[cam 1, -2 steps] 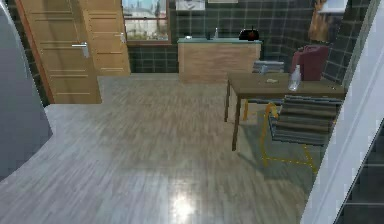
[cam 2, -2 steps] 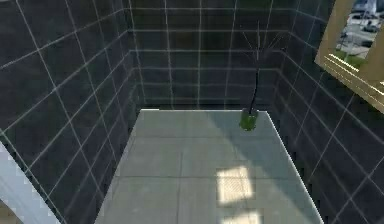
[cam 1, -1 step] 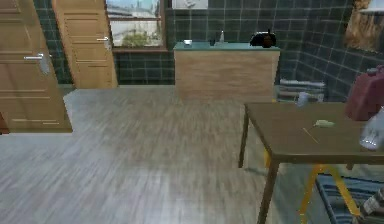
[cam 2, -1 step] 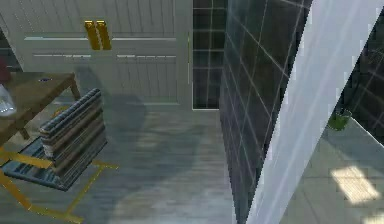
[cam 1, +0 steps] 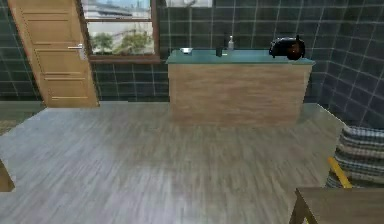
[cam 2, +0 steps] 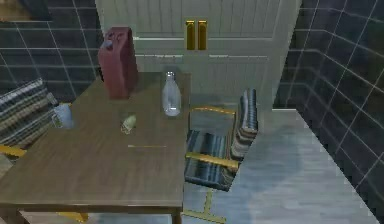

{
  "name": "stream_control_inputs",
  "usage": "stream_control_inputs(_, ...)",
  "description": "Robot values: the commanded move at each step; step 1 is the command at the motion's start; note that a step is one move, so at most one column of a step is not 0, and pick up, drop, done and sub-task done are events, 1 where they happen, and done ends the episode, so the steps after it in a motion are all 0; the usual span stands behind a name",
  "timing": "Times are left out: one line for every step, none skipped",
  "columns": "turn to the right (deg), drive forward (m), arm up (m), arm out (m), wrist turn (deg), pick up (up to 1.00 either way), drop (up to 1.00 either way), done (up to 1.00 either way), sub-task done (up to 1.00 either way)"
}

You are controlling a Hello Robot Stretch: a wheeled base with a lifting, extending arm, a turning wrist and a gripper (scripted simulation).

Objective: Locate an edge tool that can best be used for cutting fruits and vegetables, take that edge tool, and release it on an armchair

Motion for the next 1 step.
stream_control_inputs(0.0, 1.0, 0.0, 0.0, 0.0, 0.0, 0.0, 0.0, 0.0)
